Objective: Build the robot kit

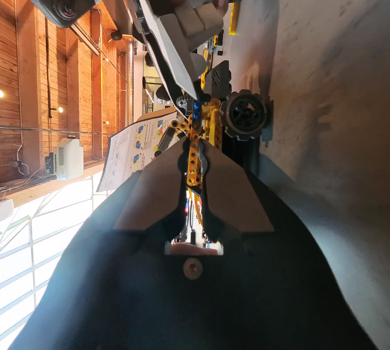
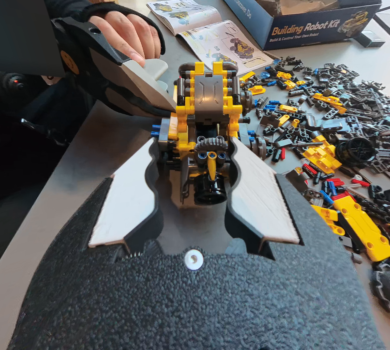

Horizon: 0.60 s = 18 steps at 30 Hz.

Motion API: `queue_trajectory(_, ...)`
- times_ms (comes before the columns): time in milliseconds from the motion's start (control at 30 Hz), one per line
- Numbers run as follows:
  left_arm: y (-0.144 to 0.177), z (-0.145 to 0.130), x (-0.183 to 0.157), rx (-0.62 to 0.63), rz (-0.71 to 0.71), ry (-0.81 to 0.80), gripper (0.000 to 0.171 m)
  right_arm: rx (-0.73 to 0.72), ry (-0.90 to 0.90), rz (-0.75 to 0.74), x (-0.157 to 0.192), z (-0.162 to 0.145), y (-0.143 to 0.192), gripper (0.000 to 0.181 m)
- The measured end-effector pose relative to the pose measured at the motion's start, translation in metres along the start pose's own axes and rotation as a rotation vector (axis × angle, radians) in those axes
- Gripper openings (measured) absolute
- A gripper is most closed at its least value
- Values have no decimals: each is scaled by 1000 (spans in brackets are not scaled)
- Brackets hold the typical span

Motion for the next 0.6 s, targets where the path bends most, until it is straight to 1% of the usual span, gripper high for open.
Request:
queue_trajectory(133, -1, 1, 0, -5, 13, -1, 3, 12, 11, -10, 0, -1, 1, 65)
queue_trajectory(233, 1, 4, 0, -20, 12, 5, 3, 7, 8, 6, 2, -1, 1, 67)
queue_trajectory(433, 2, 2, 0, -10, 3, 10, 3, 2, 8, -4, 0, -1, 1, 63)
queue_trajectory(600, 2, -4, 3, 17, -36, 134, 3, -22, 57, -13, 4, 8, 3, 64)
Point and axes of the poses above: each gripper's, where its closed fingertips meet, y back along the fingers, z out of its top, x = y × z across the jaws, the point moved 1 cm from there along y, back along the fingers, and after that the axes turned 9 degrees about z, right-handed, at the moved point
